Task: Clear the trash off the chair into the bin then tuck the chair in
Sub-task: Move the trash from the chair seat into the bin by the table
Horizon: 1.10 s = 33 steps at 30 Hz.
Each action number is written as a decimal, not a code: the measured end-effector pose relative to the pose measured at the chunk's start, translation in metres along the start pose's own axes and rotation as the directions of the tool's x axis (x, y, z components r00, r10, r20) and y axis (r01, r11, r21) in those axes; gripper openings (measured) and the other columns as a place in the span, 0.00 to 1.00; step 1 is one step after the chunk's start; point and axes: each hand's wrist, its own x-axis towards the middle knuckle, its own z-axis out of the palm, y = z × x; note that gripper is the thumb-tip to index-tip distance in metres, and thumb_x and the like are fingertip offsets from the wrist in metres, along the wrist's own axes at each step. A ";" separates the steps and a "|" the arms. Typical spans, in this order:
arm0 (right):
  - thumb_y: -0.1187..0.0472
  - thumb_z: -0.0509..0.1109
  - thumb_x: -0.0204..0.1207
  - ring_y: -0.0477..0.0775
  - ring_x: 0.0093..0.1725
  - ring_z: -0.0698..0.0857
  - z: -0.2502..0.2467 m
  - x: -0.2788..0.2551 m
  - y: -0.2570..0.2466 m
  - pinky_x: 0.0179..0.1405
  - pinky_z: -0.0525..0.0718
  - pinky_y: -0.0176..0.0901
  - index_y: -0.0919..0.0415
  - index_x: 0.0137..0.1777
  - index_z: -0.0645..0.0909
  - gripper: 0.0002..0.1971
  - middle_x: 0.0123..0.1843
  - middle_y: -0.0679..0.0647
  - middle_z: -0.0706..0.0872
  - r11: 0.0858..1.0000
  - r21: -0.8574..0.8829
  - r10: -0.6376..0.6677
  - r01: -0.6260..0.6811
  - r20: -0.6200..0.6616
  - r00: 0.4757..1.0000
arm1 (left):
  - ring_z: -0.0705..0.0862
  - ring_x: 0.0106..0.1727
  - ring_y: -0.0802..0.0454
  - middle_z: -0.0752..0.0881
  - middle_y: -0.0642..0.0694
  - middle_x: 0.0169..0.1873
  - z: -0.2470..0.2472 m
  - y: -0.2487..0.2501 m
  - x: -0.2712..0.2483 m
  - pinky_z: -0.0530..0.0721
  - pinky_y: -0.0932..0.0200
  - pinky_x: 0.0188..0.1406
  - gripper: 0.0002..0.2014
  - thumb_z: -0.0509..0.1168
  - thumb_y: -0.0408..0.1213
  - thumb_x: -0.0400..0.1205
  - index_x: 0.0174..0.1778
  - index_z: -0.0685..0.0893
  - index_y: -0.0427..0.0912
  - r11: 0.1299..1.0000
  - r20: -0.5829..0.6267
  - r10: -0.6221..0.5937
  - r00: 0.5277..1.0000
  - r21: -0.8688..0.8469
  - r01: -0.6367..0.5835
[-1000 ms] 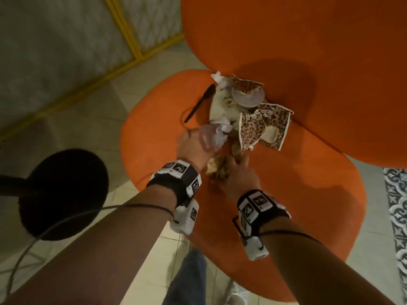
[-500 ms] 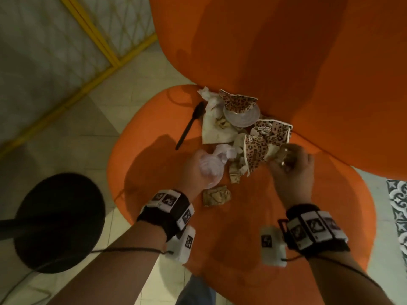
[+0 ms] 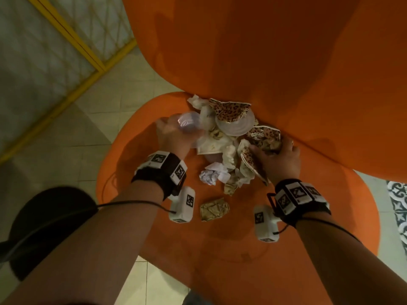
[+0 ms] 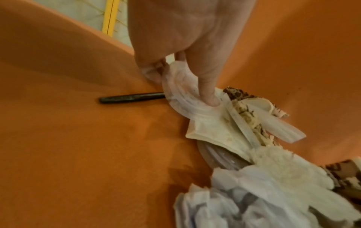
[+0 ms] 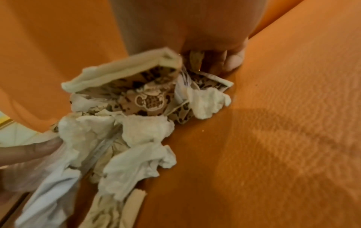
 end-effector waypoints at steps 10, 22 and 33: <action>0.32 0.77 0.57 0.62 0.74 0.71 0.009 -0.024 -0.009 0.70 0.75 0.57 0.51 0.81 0.57 0.54 0.76 0.58 0.67 0.935 0.351 0.016 -0.039 0.069 0.998 | 0.74 0.71 0.47 0.74 0.44 0.72 0.010 0.014 -0.004 0.76 0.55 0.61 0.47 0.82 0.43 0.64 0.77 0.65 0.40 0.994 0.256 -0.037 0.966 -0.094 0.063; 0.57 0.82 0.64 0.49 0.64 0.79 0.019 -0.039 -0.009 0.60 0.77 0.41 0.56 0.77 0.60 0.45 0.68 0.50 0.77 0.766 0.618 0.104 -0.175 0.149 0.983 | 0.80 0.65 0.47 0.80 0.46 0.66 0.023 0.017 -0.027 0.81 0.42 0.63 0.50 0.82 0.60 0.47 0.67 0.75 0.49 0.992 0.271 -0.041 0.962 -0.101 0.071; 0.65 0.77 0.67 0.50 0.52 0.82 0.030 -0.040 -0.009 0.45 0.82 0.40 0.53 0.70 0.67 0.33 0.59 0.51 0.81 0.694 0.683 0.195 -0.227 0.125 0.973 | 0.81 0.65 0.47 0.82 0.43 0.65 0.018 0.018 -0.036 0.81 0.44 0.66 0.42 0.84 0.42 0.58 0.68 0.76 0.38 0.968 0.370 -0.119 0.921 -0.164 0.191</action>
